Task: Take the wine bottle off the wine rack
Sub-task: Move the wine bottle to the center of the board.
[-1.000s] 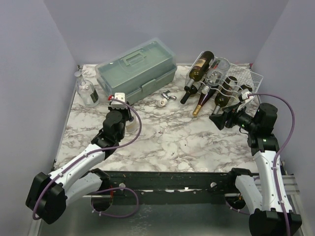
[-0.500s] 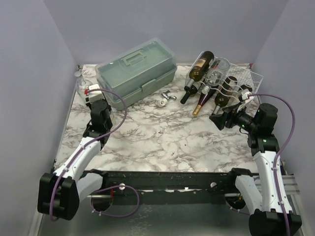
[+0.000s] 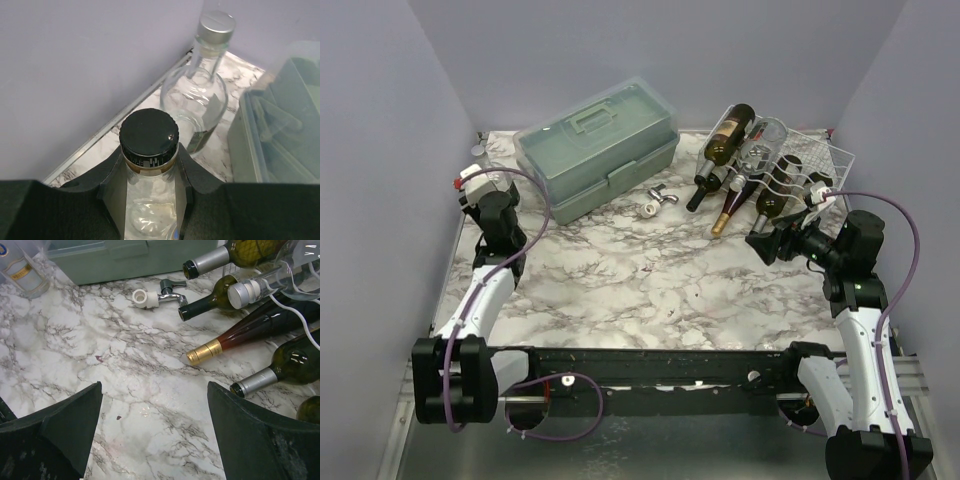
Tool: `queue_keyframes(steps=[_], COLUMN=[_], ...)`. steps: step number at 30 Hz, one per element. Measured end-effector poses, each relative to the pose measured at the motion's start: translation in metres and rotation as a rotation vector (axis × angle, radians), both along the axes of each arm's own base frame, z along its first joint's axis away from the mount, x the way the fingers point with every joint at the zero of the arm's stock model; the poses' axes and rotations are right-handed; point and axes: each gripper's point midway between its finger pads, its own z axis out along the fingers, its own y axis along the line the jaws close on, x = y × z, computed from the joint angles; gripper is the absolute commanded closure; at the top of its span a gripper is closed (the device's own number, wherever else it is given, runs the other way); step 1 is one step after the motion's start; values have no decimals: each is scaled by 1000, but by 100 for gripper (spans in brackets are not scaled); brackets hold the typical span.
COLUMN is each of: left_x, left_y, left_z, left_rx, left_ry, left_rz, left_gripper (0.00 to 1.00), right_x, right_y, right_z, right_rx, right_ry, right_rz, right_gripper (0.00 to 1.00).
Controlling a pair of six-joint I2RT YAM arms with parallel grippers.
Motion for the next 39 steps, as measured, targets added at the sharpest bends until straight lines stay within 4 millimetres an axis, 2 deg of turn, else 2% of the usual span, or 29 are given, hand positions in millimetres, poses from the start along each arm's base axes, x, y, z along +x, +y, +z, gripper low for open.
queue_keyframes(steps=[4, 5, 9, 13, 19, 24, 30, 34, 39], left_x=[3, 3, 8, 9, 12, 11, -12, -34, -49], left_y=[20, 23, 40, 50, 53, 52, 38, 16, -27], left_z=[1, 1, 0, 0, 5, 21, 63, 94, 103], left_rx=[-10, -11, -13, -15, -15, -17, -71, -131, -204], left_ry=[-13, -13, -17, -25, -50, -96, -204, -286, -293], left_rz=[56, 64, 109, 135, 144, 136, 83, -21, -243], left_gripper=[97, 90, 74, 51, 4, 1, 1, 1, 1], right_x=[0, 0, 0, 0, 0, 0, -2, -4, -2], right_y=[0, 0, 0, 0, 0, 0, 1, 2, 2], right_z=[0, 0, -1, -2, -5, -5, -6, -9, -15], right_rx=[-2, -2, -2, -6, -5, -7, -14, -16, -16], right_ry=[-1, -1, 1, 2, 17, 16, 16, 24, 53], right_rz=[1, 1, 1, 2, 3, 3, 15, 26, 31], right_gripper=[11, 11, 11, 11, 11, 11, 11, 11, 11])
